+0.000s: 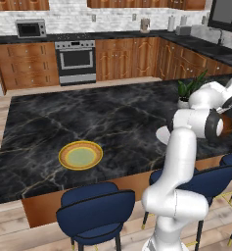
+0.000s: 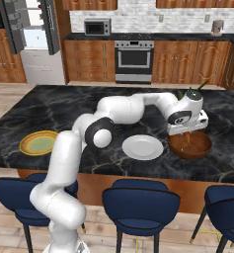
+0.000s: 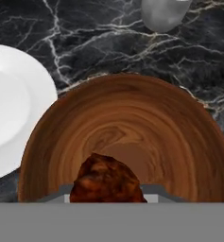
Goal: Pick the chicken drumstick and lemon wedge from their plates and place them in the bowl. Then put the bowl in the fridge.
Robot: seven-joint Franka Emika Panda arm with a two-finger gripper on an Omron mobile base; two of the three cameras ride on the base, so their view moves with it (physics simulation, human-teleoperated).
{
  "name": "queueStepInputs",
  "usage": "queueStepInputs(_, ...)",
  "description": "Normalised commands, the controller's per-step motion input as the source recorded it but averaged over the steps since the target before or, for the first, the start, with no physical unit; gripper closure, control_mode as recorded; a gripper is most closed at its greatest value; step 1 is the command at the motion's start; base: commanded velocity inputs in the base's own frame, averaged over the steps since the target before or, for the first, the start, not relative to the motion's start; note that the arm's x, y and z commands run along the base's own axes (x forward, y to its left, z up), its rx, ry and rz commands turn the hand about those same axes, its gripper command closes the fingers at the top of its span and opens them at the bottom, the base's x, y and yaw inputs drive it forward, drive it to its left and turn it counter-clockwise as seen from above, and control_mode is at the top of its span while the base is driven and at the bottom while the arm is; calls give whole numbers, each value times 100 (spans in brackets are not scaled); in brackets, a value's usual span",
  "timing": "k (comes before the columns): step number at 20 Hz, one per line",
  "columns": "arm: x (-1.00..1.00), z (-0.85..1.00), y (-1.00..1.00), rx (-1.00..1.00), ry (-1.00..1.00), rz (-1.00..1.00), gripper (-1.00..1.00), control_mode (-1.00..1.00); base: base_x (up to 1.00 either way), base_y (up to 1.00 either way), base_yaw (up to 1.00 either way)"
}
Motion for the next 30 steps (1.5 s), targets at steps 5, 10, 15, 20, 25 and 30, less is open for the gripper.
queueStepInputs(5, 4, -16, -19, -3, 7, 9, 100, -100, 0, 0, 0)
queueStepInputs(10, 4, -25, -8, -6, 14, 4, 100, -100, 0, 0, 0)
queueStepInputs(15, 13, -20, -1, -2, 14, 1, 100, -100, 0, 0, 0)
queueStepInputs(20, 16, -11, -1, 0, 3, 0, 100, -100, 0, 0, 0)
queueStepInputs(25, 12, -11, -3, 0, 1, 0, 100, -100, 0, 0, 0)
queueStepInputs(30, 7, -14, -10, 0, 0, 0, 100, -100, 0, 0, 0)
